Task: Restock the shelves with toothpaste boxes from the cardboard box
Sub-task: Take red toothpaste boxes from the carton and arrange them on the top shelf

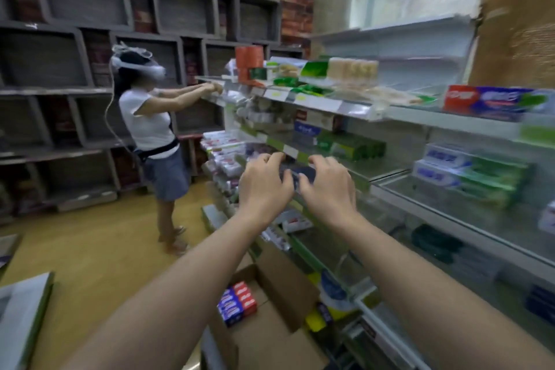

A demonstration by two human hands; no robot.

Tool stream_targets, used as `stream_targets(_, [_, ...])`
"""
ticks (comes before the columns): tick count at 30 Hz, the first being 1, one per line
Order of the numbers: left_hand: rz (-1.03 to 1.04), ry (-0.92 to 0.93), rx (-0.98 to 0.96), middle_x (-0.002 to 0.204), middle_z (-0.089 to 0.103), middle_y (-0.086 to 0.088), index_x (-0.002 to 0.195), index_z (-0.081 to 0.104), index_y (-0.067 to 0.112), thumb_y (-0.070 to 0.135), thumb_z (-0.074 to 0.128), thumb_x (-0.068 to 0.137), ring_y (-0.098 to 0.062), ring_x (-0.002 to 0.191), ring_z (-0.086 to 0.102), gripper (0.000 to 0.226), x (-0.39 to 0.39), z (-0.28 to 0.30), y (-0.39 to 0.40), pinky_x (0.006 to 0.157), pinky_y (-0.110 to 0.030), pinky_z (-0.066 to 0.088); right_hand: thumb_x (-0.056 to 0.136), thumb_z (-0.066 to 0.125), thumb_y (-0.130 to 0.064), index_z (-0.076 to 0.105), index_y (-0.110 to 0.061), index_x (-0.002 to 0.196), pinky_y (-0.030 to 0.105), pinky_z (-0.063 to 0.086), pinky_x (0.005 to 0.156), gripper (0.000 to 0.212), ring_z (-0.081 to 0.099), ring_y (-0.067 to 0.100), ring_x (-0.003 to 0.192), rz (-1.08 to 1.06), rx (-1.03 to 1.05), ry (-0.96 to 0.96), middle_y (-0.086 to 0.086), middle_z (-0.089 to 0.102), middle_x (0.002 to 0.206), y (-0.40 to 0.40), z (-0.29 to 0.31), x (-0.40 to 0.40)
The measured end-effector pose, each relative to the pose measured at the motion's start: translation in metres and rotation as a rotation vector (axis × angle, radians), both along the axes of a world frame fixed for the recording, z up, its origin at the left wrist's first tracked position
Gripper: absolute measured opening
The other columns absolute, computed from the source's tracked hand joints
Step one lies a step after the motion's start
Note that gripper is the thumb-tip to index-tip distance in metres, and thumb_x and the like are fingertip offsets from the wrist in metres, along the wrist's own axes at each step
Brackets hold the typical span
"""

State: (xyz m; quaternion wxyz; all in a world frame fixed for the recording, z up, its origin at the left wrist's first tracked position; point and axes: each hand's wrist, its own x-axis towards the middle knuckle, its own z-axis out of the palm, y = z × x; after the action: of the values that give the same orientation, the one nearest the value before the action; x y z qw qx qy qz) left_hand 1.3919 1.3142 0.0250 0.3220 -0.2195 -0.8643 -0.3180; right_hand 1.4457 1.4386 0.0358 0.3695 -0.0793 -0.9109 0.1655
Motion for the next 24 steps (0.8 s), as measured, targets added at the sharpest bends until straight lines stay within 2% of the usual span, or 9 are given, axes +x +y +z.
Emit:
stream_targets(4, [0.066,-0.080,-0.051,0.107,0.067,-0.007,0.118,0.068,0.017,0.028,0.061,0.089,-0.033,0.103,0.059,0.032,-0.034,-0.065,-0.035,0.085,-0.042,0.051,0.094,0.056,-0.037,0.057,-0.016,0.130,0.038,0.049,0.090,0.042,0.056,0.027,0.113,0.057,0.021,-0.119,0.007,0.060,0.122,-0.025,-0.056,-0.037])
stream_targets(7, [0.113,-0.170,-0.107,0.103,0.066,-0.009,0.111,0.068,0.016,0.026,0.062,0.089,-0.035,0.100,0.059,0.026,-0.051,-0.113,-0.055,0.080,-0.044,0.053,0.091,0.059,-0.034,0.059,-0.013,0.125,0.040,0.049,0.089,0.041,0.058,0.030,0.109,0.084,0.042,-0.214,0.011,0.061,0.118,-0.036,-0.097,-0.060])
stream_targets(11, [0.183,-0.309,-0.203,0.103,0.066,-0.007,0.111,0.068,0.017,0.027,0.062,0.085,-0.034,0.098,0.059,0.029,-0.071,-0.174,-0.070,0.078,-0.042,0.051,0.087,0.062,-0.032,0.061,-0.011,0.120,0.041,0.048,0.087,0.039,0.058,0.035,0.105,0.118,0.024,-0.351,0.014,0.062,0.113,-0.042,-0.153,-0.088])
stream_targets(17, [0.245,-0.495,-0.256,0.113,0.065,-0.007,0.118,0.067,0.017,0.030,0.050,0.086,-0.033,0.105,0.057,0.038,-0.111,-0.254,-0.071,0.082,-0.042,0.051,0.085,0.065,-0.030,0.063,-0.010,0.113,0.043,0.048,0.085,0.035,0.058,0.038,0.101,0.165,0.027,-0.550,0.016,0.061,0.107,-0.035,-0.238,-0.147])
stream_targets(21, [0.290,-0.633,-0.296,0.117,0.063,-0.006,0.122,0.065,0.017,0.027,0.059,0.086,-0.031,0.105,0.056,0.037,-0.143,-0.307,-0.059,0.085,-0.039,0.049,0.078,0.070,-0.024,0.066,-0.010,0.103,0.041,0.050,0.077,0.029,0.060,0.039,0.089,0.207,0.057,-0.702,0.016,0.062,0.095,-0.022,-0.300,-0.198])
stream_targets(24, [0.318,-0.784,-0.327,0.107,0.066,-0.011,0.111,0.070,0.013,0.024,0.062,0.077,-0.036,0.095,0.062,0.037,-0.165,-0.345,-0.048,0.076,-0.044,0.056,0.081,0.065,-0.027,0.065,-0.013,0.104,0.040,0.050,0.078,0.027,0.061,0.036,0.091,0.254,0.074,-0.833,0.013,0.062,0.097,-0.014,-0.339,-0.229])
